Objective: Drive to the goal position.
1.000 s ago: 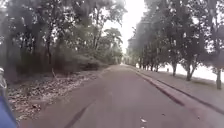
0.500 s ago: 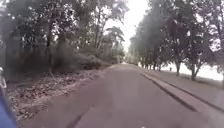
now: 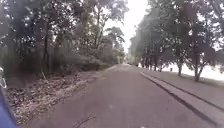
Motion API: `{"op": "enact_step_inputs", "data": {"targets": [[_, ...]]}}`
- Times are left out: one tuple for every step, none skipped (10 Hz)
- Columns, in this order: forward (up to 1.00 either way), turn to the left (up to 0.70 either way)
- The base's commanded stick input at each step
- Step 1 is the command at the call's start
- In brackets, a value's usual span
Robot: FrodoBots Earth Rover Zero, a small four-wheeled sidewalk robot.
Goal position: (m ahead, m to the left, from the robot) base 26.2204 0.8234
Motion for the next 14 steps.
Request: {"op": "enact_step_inputs", "data": {"targets": [[0.7,-0.01],[0.7,-0.01],[0.7,-0.01],[0.7,-0.01],[0.7,-0.01],[0.7,-0.01],[0.7,-0.01],[0.7,-0.01],[0.7,-0.01],[0.7,-0.01],[0.7,-0.01],[0.7,-0.06],[0.7,-0.21],[0.7,-0.15]]}}
